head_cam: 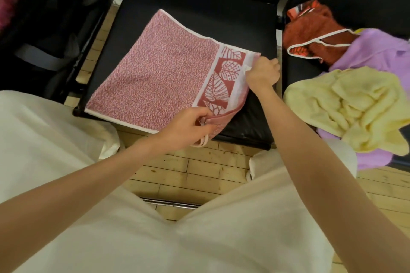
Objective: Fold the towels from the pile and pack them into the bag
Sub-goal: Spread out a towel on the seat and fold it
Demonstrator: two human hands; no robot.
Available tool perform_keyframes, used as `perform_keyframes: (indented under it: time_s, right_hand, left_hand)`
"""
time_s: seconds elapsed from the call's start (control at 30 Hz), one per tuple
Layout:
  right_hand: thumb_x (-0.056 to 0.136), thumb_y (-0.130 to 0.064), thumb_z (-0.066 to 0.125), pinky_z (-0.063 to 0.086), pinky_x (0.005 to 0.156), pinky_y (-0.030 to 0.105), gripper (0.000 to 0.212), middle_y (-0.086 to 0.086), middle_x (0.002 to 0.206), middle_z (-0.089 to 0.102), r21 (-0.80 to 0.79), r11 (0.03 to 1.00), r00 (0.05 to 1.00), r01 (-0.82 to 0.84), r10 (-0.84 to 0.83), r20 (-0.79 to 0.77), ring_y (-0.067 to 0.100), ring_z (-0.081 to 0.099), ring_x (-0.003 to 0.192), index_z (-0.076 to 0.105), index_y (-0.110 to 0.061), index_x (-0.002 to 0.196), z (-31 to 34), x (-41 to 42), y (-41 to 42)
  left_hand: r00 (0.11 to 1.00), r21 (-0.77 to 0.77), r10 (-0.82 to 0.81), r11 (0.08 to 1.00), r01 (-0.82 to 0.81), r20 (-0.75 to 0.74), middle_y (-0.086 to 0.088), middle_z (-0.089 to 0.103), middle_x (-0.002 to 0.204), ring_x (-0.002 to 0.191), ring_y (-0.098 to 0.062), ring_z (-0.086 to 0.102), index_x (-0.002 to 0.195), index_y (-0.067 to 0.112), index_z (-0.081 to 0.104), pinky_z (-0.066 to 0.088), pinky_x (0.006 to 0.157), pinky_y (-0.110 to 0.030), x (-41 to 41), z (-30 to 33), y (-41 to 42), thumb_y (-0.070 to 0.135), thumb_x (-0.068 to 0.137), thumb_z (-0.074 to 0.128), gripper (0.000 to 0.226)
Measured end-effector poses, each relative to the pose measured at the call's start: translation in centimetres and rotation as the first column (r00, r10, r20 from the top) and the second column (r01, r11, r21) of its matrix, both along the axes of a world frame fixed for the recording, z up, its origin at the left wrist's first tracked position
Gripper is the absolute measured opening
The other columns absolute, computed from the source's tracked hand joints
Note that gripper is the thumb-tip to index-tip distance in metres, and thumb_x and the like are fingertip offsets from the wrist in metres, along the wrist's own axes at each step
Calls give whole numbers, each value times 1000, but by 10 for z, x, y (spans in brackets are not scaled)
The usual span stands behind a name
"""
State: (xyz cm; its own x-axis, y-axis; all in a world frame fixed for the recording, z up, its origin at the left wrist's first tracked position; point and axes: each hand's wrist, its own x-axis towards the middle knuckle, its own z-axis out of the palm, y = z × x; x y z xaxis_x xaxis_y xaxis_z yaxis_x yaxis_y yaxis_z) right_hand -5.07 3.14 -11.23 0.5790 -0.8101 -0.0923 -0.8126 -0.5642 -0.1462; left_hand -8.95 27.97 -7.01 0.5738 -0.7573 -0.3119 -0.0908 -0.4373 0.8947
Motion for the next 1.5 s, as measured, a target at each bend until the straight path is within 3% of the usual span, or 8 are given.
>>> perform_keyframes:
  time_s: [0.17, 0.3, 0.47, 0.77, 0.93, 1.03, 1.2, 1.5]
  right_hand:
    - [96, -37, 48, 45, 75, 31, 38, 15, 109, 61, 112, 992, 946, 64, -96, 311, 29, 62, 93, 63, -3, 100, 8, -15, -7]
    - [88, -23, 60, 41, 55, 27, 46, -8, 39, 46, 610, 793, 595, 0, -490, 637, 11, 49, 47, 47, -14, 45, 14, -6, -3]
    - [86, -8, 61, 47, 52, 27, 28, 5, 59, 53, 615, 753, 588, -234, -394, 706, 13, 54, 48, 47, -9, 63, 22, 37, 45]
    - [90, -9, 57, 38, 58, 4, 31, -7, 73, 53, 490, 829, 613, -270, -245, 751, 2, 50, 65, 39, -17, 67, 13, 123, 144]
    - [93, -12, 55, 45, 66, 14, 32, 10, 103, 67, 490, 816, 684, -308, -168, 710, 15, 63, 86, 37, -21, 68, -15, 139, 166]
    - [93, -21, 58, 57, 69, 39, 30, 11, 80, 68, 478, 825, 760, -302, -93, 643, 21, 67, 69, 41, -22, 68, -28, 143, 169]
    - [95, -16, 55, 57, 75, 39, 26, 5, 67, 64, 503, 779, 821, -374, 25, 571, 19, 67, 66, 49, -22, 70, -27, 131, 171]
    - [88, -12, 52, 46, 60, 25, 4, 3, 90, 56, -69, 559, 438, -826, 715, 545, 12, 53, 75, 54, -9, 91, 10, -11, 176]
  left_hand:
    - [938, -37, 46, 997, -62, -342, 3, 65, 72, 68, -13, 66, 80, 3, 56, 57, 64, -32, -15, 7, -1, 0, 89, 57, 9]
    - [896, -69, 66, 992, -107, -440, 6, 62, 61, 60, -6, 64, 73, 4, 48, 55, 61, -22, -16, 17, 9, -6, 86, 58, 19]
    - [863, -64, 199, 964, -257, -465, -15, 57, 77, 78, -27, 65, 72, 5, 47, 54, 81, -45, 3, 24, 48, -2, 85, 61, 20]
    - [803, -11, 438, 875, -483, -403, 6, 53, 56, 56, -8, 61, 66, 7, 43, 59, 65, -26, 44, 27, 114, -7, 85, 58, 28]
    - [833, 183, 528, 846, -501, -163, -13, 62, 87, 75, -22, 67, 78, -3, 53, 59, 76, -42, 61, 2, 137, 6, 84, 64, 16]
    - [890, 327, 453, 833, -446, 58, -12, 66, 82, 76, -27, 68, 78, 4, 55, 57, 75, -48, 64, -10, 147, 18, 86, 62, 18]
    - [891, 553, 129, 743, -378, 436, -2, 62, 72, 68, -21, 62, 83, 12, 59, 49, 57, -32, 63, -13, 151, 35, 94, 54, 26]
    - [711, 254, -86, 958, -134, 698, -8, 56, 118, 106, -26, 53, 117, 6, 60, 49, 89, -43, 68, -19, 146, 8, 88, 56, 29]
